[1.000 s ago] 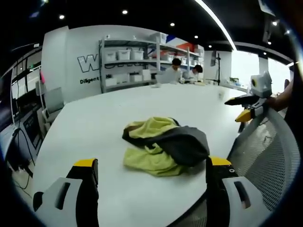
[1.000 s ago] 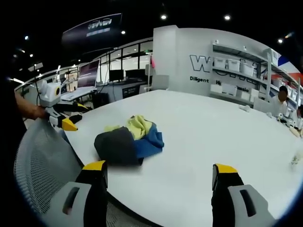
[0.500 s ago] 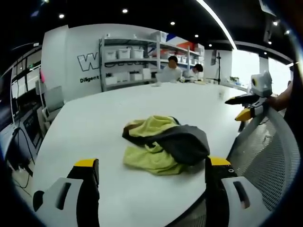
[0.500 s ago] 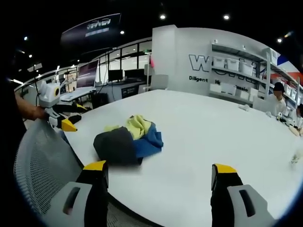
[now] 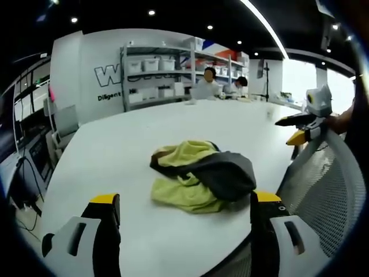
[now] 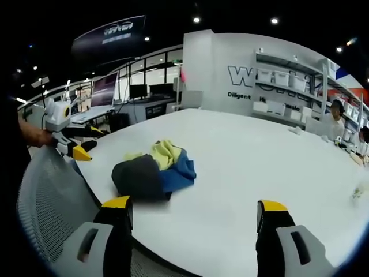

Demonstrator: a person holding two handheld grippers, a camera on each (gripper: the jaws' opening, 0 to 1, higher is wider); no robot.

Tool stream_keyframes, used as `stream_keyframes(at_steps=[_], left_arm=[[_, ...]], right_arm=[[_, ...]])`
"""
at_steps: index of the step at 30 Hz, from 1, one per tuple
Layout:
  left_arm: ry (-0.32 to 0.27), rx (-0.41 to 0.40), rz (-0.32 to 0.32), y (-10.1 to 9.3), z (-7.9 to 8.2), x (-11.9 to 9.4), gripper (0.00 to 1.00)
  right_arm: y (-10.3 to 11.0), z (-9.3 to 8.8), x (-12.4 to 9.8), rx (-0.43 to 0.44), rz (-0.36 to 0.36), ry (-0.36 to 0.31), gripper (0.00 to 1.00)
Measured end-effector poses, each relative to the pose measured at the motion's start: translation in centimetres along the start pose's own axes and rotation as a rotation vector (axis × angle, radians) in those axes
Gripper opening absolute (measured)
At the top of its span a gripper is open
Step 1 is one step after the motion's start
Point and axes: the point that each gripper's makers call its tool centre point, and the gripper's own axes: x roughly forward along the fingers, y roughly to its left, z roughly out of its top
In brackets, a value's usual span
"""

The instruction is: Fold the garment on the visible template until the final outline fits inside the template.

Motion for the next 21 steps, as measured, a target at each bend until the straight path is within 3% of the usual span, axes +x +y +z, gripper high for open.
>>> stream_keyframes(at_steps=[4,7,13,18,21], left_arm=[[-0.004,0.009,-0.011,-0.3,0.3,-0.2,0.83],[-0.028,0.008,-0.01,-0.2,0.7,-0.3,0.86],[-0.017,-0.023,0.009,0.4,0.9,-0.5,0.89],[-0.032,-0.013,0.015,0.8,2.0,-0.6,0.85],[-0.011,0.003,0.004,0.7,2.2,-0.3,0.84]], right_arm=[[0.1,-0.1,0.0,-0.007,0.006,0.008,0.89],[0.3,-0.2,-0.2,-0.006,0.018,0.018,0.88],[0.2,-0.2,-0.3,-0.02,0.027,0.031,0.89],[0.0,0.5,-0.4,-0.029,0.032,0.029,0.89],[-0.2,1.0,-0.4,-0.037,0.036,0.023,0.86]])
